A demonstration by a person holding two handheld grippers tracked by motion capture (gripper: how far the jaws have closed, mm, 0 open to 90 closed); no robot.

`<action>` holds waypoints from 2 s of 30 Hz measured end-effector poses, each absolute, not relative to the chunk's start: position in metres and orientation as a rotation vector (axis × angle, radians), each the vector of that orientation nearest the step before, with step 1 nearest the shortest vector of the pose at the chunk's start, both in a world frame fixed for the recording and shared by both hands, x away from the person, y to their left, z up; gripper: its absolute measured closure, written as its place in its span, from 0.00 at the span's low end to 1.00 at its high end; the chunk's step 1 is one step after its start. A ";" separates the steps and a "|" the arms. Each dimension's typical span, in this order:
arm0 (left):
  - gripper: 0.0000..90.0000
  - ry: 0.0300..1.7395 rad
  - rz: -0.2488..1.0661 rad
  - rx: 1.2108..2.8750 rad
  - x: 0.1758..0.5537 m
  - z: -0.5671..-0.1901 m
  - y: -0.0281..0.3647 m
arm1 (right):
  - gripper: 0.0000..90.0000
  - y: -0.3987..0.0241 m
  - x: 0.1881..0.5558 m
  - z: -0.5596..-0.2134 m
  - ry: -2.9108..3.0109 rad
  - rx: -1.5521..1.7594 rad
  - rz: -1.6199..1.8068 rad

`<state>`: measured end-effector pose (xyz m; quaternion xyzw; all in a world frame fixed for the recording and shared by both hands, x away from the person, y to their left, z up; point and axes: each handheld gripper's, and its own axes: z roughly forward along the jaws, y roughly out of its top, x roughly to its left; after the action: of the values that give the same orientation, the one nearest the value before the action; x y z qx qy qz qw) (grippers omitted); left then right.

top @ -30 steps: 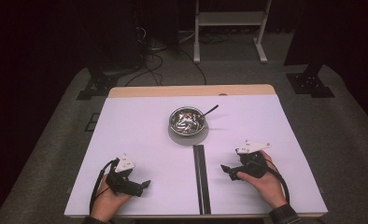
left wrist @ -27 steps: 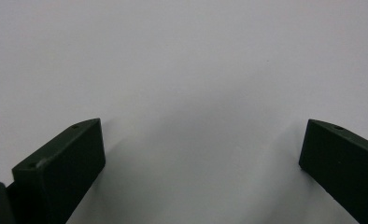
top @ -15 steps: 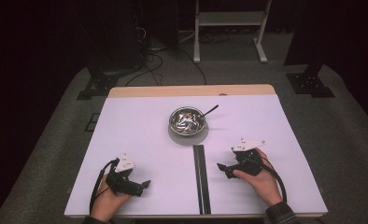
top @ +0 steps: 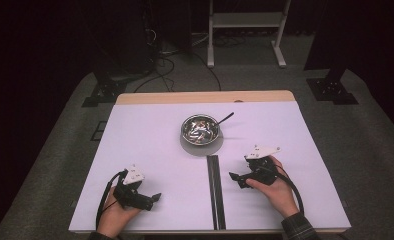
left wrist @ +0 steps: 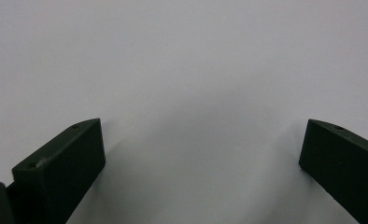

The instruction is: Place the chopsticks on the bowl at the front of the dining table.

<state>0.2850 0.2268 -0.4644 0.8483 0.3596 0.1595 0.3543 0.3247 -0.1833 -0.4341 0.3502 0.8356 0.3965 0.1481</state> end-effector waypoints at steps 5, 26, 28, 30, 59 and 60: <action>0.00 0.930 0.411 2.193 0.285 -0.464 0.227 | 0.15 -0.179 0.328 -0.431 2.403 0.999 1.147; 0.00 0.930 0.413 2.192 0.285 -0.464 0.227 | 0.15 -0.163 0.340 -0.433 2.437 0.976 1.146; 0.00 0.930 0.412 2.191 0.285 -0.464 0.227 | 0.15 -0.161 0.341 -0.434 2.441 0.968 1.146; 0.00 0.930 0.411 2.194 0.285 -0.464 0.227 | 0.15 -0.159 0.342 -0.435 2.448 0.973 1.140; 0.00 0.930 0.411 2.193 0.285 -0.464 0.227 | 0.15 -0.141 0.350 -0.457 2.527 0.955 1.058; 0.00 0.930 0.412 2.193 0.285 -0.464 0.227 | 0.15 -0.141 0.350 -0.457 2.527 0.956 1.056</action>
<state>0.2848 0.2268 -0.4644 0.8484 0.3597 0.1592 0.3543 0.3496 -0.1413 -0.4574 0.3271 0.8648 0.3615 0.1201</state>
